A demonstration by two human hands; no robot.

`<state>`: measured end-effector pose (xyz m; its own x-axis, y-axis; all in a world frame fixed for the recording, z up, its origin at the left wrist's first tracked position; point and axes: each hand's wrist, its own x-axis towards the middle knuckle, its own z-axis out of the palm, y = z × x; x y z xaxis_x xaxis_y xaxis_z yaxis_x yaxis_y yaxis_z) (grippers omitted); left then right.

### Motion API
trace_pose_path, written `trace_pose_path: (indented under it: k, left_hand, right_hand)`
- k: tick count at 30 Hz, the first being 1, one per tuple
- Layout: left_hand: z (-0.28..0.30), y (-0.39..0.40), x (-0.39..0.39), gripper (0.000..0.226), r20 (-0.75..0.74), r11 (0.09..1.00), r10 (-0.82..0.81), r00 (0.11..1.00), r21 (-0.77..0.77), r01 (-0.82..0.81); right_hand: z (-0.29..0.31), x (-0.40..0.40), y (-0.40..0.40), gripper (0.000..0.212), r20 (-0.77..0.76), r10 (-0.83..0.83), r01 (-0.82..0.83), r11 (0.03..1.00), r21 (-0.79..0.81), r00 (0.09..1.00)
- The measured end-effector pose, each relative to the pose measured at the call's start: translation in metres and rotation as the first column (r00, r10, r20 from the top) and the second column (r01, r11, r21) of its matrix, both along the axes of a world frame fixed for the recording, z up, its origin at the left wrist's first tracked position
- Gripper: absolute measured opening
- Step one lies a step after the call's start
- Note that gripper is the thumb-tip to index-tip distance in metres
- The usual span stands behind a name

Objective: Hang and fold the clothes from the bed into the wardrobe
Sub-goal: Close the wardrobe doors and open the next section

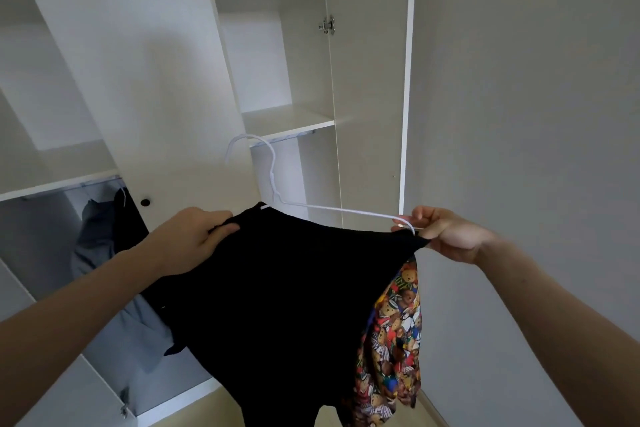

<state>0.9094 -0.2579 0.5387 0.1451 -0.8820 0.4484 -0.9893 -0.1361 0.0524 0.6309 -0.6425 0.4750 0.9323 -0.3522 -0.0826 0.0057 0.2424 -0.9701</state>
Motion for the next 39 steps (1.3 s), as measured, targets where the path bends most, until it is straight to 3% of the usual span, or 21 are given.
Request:
trace_pose_path:
  k: [4, 8, 12, 15, 17, 21, 23, 25, 27, 28, 30, 32, 33, 34, 35, 39]
  left_hand:
    - [-0.008, 0.003, 0.003, 0.037, -0.09, 0.987, -0.002, 0.996, 0.158, 0.017]
    - [-0.016, 0.002, 0.004, 0.035, -0.099, 0.96, 0.06, 0.993, 0.278, -0.03]
    - [-0.019, 0.003, 0.004, 0.036, -0.053, 0.896, 0.1, 0.994, 0.438, -0.067]
    - [-0.025, -0.001, 0.003, 0.039, 0.041, 0.843, 0.164, 0.986, 0.514, -0.161]
    - [-0.031, -0.009, -0.001, 0.041, 0.049, 0.842, 0.24, 0.97, 0.487, -0.233]
    - [-0.037, -0.017, -0.005, 0.041, -0.107, 0.926, 0.264, 0.959, 0.307, -0.221]
    - [-0.039, -0.016, -0.004, 0.042, -0.173, 0.953, 0.243, 0.955, 0.229, -0.201]
    - [-0.039, -0.012, -0.001, 0.043, -0.21, 0.967, 0.235, 0.949, 0.149, -0.207]
    - [-0.037, -0.007, 0.005, 0.045, -0.268, 0.973, 0.231, 0.935, 0.08, -0.217]
    - [-0.036, -0.004, 0.008, 0.046, -0.297, 0.973, 0.229, 0.927, 0.053, -0.223]
    - [-0.033, 0.002, 0.012, 0.046, -0.342, 0.972, 0.226, 0.912, 0.016, -0.234]
    - [-0.031, 0.004, 0.014, 0.045, -0.4, 0.973, 0.195, 0.895, -0.036, -0.228]
    - [-0.03, 0.003, 0.015, 0.046, -0.427, 0.972, 0.174, 0.887, -0.07, -0.225]
    - [-0.029, 0.002, 0.015, 0.047, -0.441, 0.97, 0.163, 0.883, -0.091, -0.225]
    - [-0.028, -0.001, 0.015, 0.048, -0.439, 0.97, 0.166, 0.883, -0.086, -0.226]
    - [-0.036, -0.009, 0.011, 0.05, -0.378, 0.976, 0.213, 0.901, 0.036, -0.216]
  right_hand:
    - [0.004, 0.011, -0.002, 0.045, -0.042, -0.115, 0.115, 0.993, 0.009, 0.993]
    - [0.009, 0.03, 0.009, 0.041, -0.036, -0.273, 0.266, 0.954, -0.141, 0.961]
    - [0.029, 0.049, 0.034, 0.042, 0.09, -0.394, 0.404, 0.881, -0.247, 0.915]
    - [0.056, 0.056, 0.07, 0.043, 0.224, -0.368, 0.415, 0.882, -0.222, 0.902]
    - [0.069, 0.064, 0.11, 0.041, 0.31, -0.286, 0.36, 0.907, -0.219, 0.907]
    - [0.052, 0.074, 0.181, 0.043, 0.339, -0.126, 0.248, 0.905, -0.345, 0.932]
    - [0.033, 0.069, 0.189, 0.046, 0.275, -0.029, 0.161, 0.868, -0.47, 0.961]
    - [0.024, 0.058, 0.183, 0.033, 0.139, 0.178, -0.057, 0.789, -0.611, 0.974]
    - [0.023, 0.048, 0.17, 0.021, 0.032, 0.311, -0.217, 0.73, -0.648, 0.95]
    - [0.023, 0.047, 0.159, 0.019, 0.045, 0.253, -0.163, 0.737, -0.656, 0.966]
    - [0.024, 0.046, 0.128, 0.019, 0.172, -0.063, 0.166, 0.702, -0.693, 0.983]
    - [0.025, 0.044, 0.095, 0.024, 0.287, -0.296, 0.396, 0.431, -0.811, 0.911]
    - [0.022, 0.043, 0.081, 0.027, 0.287, -0.323, 0.388, 0.31, -0.868, 0.902]
    - [0.016, 0.041, 0.071, 0.03, 0.235, -0.322, 0.322, 0.253, -0.912, 0.917]
    - [0.01, 0.04, 0.064, 0.031, 0.164, -0.303, 0.25, 0.273, -0.929, 0.939]
    - [-0.027, 0.044, 0.07, 0.012, -0.066, -0.192, 0.04, 0.501, -0.864, 0.979]
